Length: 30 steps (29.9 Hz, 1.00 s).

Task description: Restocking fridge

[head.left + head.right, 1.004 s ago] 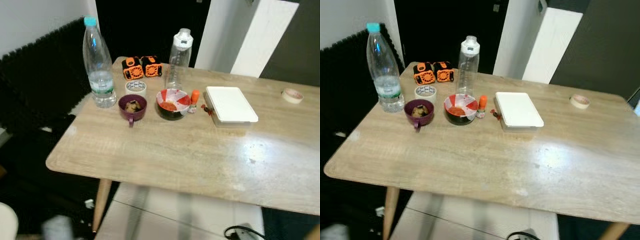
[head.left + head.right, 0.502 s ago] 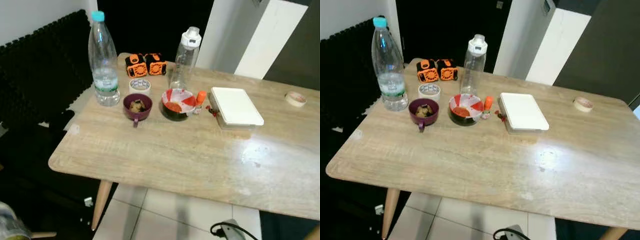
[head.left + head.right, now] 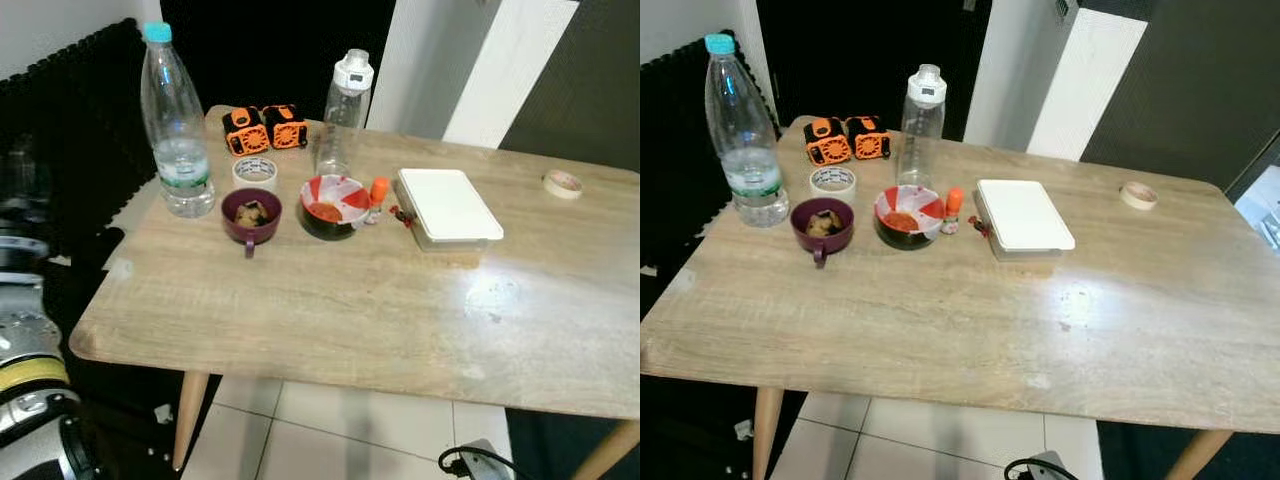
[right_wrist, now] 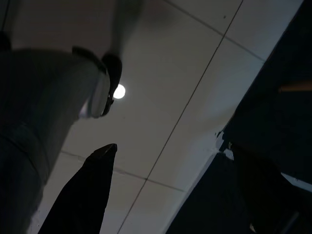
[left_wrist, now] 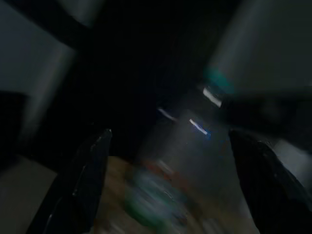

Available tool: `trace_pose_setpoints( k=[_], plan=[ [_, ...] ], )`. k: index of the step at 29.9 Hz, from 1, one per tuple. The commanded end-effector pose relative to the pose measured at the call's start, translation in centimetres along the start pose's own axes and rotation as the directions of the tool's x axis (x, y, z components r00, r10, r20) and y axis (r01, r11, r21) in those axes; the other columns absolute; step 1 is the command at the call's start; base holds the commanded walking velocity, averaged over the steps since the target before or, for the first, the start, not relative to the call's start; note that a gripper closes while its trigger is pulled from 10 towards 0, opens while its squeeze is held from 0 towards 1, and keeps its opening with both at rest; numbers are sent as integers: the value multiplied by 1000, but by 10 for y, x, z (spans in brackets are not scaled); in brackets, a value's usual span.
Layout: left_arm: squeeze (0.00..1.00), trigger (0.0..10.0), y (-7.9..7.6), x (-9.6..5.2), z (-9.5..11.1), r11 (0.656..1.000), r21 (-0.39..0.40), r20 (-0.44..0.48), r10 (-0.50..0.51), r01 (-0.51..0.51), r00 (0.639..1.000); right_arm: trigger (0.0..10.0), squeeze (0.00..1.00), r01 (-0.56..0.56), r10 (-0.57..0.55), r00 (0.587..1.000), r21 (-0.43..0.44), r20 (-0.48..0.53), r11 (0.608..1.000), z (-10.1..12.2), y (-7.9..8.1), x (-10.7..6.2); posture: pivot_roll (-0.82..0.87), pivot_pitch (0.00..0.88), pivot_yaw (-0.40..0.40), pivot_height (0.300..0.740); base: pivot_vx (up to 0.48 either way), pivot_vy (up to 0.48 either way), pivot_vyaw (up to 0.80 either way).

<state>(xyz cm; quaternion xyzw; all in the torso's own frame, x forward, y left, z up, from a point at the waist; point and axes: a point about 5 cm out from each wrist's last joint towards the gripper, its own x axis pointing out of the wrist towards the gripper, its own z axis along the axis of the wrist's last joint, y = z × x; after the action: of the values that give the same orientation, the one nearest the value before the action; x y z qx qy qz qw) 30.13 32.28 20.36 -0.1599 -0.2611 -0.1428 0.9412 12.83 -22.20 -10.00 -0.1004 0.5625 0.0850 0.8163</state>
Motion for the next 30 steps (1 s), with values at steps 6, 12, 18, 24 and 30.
trace_pose_setpoints(
  k=[6, 12, 18, 24, 30],
  plan=[
    [1000, 10000, -46, -14, -74, 964, -71, -341, -265, 257, 902, 10000, 0, 28, -28, 1000, 16, -7, 999, -4, -14, -4, 93, 18, -101, 740, 0, 0, 0],
    [1000, 10000, -63, -32, -100, 934, -81, -507, -340, 349, 792, 10000, 0, 19, -19, 1000, 13, -11, 1000, -6, -5, -2, 94, 19, -102, 740, 0, 0, 0],
    [0, 10000, -68, -31, -115, 945, 55, -606, -225, 322, 763, 10000, 0, 8, -8, 1000, 6, -9, 1000, -4, 3, 0, 101, 15, -98, 740, 0, 0, 0],
    [0, 10000, -73, -26, -125, 946, 128, -610, -162, 298, 776, 10000, 0, 12, -12, 1000, 7, -5, 1000, -2, -1, 0, 96, 11, -95, 740, 0, 0, 0],
    [0, 10000, -73, -19, -131, 942, 218, -606, -73, 254, 792, 10000, 0, 18, -18, 1000, 7, -6, 1000, -2, -6, -1, 97, 9, -95, 740, 0, 0, 0]
  ],
)
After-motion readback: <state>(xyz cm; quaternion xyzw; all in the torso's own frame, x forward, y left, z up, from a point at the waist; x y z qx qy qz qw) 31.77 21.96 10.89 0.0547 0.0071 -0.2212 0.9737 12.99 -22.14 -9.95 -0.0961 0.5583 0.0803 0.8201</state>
